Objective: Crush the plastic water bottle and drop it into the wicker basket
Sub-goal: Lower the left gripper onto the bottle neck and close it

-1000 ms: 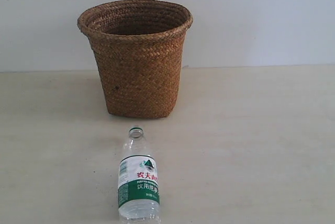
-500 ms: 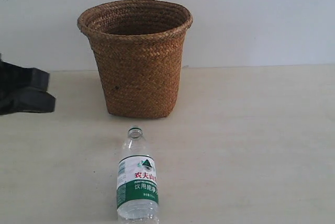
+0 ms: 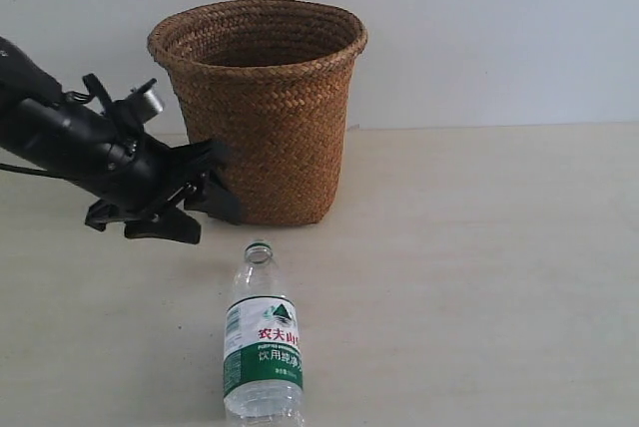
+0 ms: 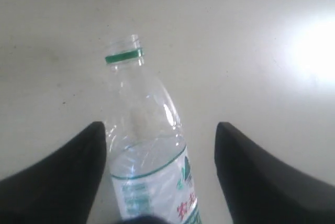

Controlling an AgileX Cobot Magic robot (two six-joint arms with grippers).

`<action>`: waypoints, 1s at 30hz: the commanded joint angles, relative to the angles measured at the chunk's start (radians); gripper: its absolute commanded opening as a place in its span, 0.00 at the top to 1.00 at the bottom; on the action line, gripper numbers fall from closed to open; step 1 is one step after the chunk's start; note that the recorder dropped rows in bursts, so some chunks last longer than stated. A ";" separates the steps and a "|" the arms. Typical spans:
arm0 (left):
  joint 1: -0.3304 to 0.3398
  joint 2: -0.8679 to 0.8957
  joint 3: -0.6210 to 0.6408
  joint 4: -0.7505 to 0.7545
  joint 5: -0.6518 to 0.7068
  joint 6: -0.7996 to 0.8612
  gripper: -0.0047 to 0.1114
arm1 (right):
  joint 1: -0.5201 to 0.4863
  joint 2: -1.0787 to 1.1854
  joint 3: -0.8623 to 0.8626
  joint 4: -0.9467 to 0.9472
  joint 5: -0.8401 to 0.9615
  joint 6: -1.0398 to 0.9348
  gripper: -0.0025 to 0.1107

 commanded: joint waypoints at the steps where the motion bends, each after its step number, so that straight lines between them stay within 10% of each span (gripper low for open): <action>1: -0.026 0.096 -0.071 -0.034 -0.004 0.025 0.47 | -0.003 -0.006 0.004 -0.007 -0.001 -0.002 0.98; 30: -0.075 0.337 -0.220 0.085 -0.120 -0.046 0.47 | -0.003 -0.006 0.004 -0.007 -0.001 -0.002 0.98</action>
